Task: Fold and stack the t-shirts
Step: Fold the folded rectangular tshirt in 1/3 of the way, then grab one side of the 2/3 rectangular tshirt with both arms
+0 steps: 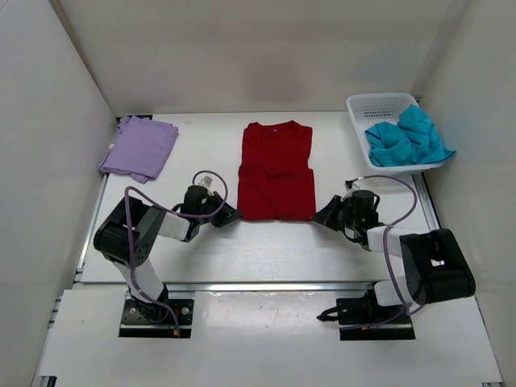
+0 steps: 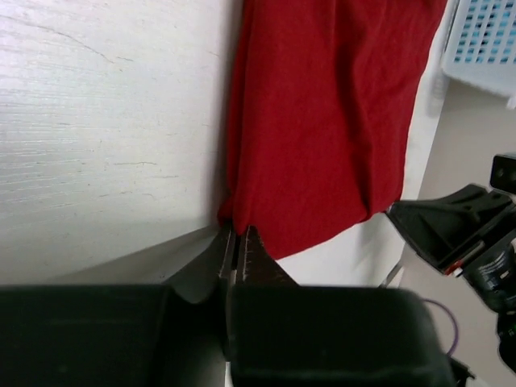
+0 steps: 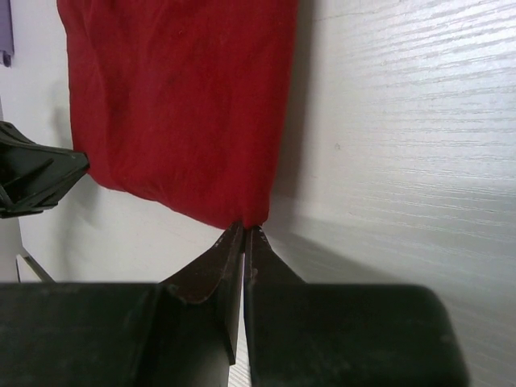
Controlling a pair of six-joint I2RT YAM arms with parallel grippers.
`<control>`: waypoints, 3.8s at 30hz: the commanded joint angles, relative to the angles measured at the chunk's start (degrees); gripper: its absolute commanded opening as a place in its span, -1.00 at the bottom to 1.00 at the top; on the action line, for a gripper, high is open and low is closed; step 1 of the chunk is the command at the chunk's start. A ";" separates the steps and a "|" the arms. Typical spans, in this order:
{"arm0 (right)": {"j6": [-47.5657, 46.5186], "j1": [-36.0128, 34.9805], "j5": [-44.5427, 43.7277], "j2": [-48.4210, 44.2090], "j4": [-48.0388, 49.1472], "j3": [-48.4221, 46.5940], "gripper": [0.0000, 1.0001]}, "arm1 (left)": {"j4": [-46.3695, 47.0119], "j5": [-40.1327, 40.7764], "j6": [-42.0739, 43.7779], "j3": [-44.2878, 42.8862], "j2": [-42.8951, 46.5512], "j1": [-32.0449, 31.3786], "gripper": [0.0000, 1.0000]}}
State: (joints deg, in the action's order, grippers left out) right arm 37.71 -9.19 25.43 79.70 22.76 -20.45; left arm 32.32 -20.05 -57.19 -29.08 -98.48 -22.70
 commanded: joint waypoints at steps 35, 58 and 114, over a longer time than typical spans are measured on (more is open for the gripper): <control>-4.14 -1.09 -3.11 -21.67 -18.00 4.28 -0.18 | -21.49 1.59 11.22 13.26 29.11 3.18 0.19; -4.75 -14.90 3.58 30.24 -3.43 -38.52 -1.00 | -17.28 2.65 13.32 4.03 20.00 -1.13 -0.31; -0.79 -12.96 -4.42 -17.54 -10.88 7.17 -1.00 | -24.65 9.25 13.24 10.97 27.97 -3.41 -1.00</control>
State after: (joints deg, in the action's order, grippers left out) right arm 39.40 -21.52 23.24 66.26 15.31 -11.51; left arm 14.39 -12.29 -46.65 -16.47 -73.69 -26.00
